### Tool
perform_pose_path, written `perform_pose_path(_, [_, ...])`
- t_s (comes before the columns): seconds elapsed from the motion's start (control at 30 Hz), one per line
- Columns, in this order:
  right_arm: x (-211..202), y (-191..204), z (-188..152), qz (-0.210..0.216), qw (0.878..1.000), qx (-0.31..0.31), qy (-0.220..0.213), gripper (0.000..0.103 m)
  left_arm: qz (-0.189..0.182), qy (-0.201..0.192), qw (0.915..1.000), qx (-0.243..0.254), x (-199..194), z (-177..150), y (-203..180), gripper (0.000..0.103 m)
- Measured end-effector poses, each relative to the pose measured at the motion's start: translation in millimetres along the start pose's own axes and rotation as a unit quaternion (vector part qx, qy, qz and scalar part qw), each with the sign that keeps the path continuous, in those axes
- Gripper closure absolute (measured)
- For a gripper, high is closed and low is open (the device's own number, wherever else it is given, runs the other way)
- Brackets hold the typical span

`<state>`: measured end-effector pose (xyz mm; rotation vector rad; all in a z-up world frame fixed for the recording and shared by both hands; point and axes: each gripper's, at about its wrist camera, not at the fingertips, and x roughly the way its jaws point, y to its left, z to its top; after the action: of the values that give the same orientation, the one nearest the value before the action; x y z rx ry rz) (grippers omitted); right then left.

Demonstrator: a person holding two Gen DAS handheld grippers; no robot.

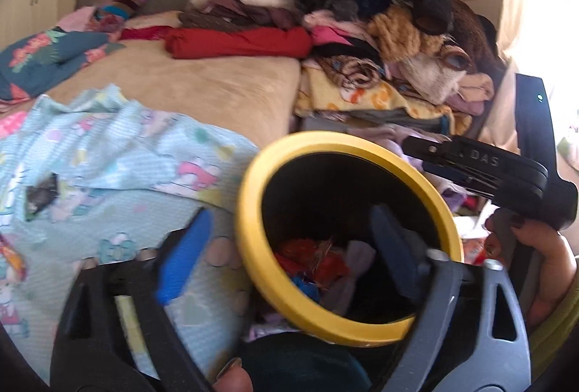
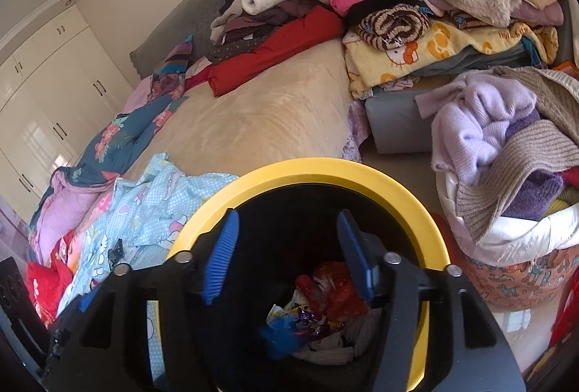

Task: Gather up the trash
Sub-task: 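Open the left tool to drop the glove while the right tool releases the bar, then move both open tools back toward the remaining wrappers on the sheet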

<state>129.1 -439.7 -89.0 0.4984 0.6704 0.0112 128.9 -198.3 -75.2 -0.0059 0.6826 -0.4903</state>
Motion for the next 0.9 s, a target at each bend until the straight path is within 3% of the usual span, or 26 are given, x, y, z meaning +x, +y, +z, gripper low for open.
perform_pose_path(0.33, [-1,49,-4,0.015,0.998,-0.052,-0.011,0.031,0.057,-0.038,0.9972,-0.030,-30,6,48,0.011])
perform_pose_path(0.7, [6,114,-18,0.050,0.993,-0.111,-0.003,0.027,0.096,-0.059,0.9915,-0.065,-58,2,97,0.011])
perform_pose_path(0.9, [24,153,-26,0.068,0.988,-0.141,0.017,0.026,0.152,-0.060,0.9807,-0.108,-70,-10,147,0.011])
